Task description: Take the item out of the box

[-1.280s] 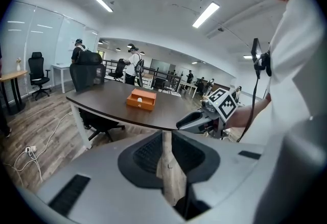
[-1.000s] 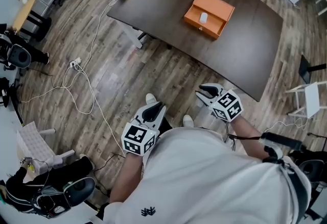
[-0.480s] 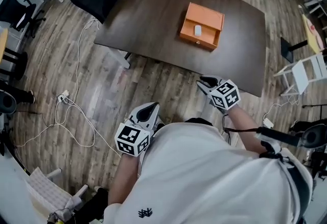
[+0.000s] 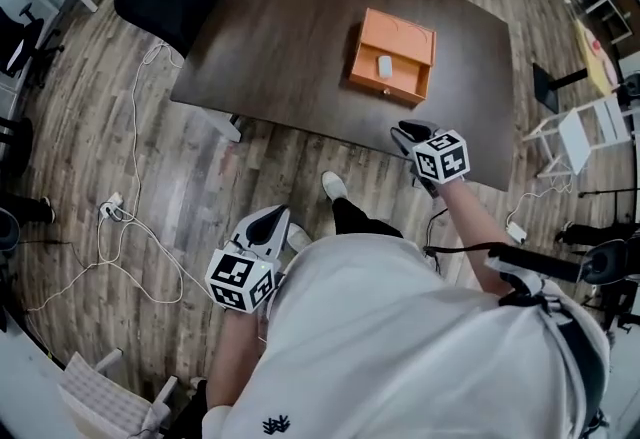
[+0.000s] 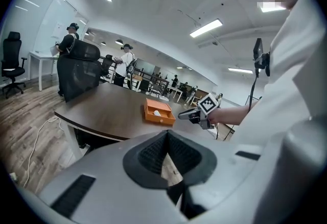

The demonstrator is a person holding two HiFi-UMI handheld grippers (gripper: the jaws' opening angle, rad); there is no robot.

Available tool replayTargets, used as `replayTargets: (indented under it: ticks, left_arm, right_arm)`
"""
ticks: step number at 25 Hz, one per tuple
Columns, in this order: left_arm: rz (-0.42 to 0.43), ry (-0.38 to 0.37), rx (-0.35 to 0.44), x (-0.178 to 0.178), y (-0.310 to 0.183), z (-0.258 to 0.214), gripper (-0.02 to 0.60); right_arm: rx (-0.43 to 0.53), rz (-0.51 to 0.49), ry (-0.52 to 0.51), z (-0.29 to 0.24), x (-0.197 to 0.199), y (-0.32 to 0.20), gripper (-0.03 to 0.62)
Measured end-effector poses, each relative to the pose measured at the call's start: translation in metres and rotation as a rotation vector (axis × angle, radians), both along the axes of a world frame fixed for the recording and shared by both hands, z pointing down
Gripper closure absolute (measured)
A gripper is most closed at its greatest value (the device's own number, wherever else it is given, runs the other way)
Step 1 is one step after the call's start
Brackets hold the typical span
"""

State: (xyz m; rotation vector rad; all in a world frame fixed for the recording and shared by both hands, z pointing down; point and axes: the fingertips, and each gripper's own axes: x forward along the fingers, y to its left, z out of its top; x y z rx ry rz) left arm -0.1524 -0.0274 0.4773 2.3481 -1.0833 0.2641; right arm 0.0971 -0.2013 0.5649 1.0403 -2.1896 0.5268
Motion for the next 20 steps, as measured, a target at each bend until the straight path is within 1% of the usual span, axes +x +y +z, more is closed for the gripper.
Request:
replayTargets:
  ticks: [4, 10, 16, 20]
  left_arm:
    - [-0.021, -0.025, 0.004, -0.008, -0.041, -0.009, 0.572]
    - [-0.082, -0.067, 0.016, -0.008, -0.102, -0.020, 0.572]
    - [-0.123, -0.104, -0.013, 0.000, -0.144, -0.017, 0.572]
    - [-0.140, -0.124, -0.028, 0.011, -0.168, -0.014, 0.572]
  right_arm:
    - [-0.004, 0.026, 0.020, 0.006, 0.006, -0.063, 0.490]
    - [-0.052, 0.059, 0.034, 0.035, 0.024, -0.145, 0.462]
    - [-0.105, 0.103, 0.067, 0.068, 0.044, -0.207, 0.425]
    - [-0.156, 0.129, 0.073, 0.088, 0.057, -0.233, 0.402]
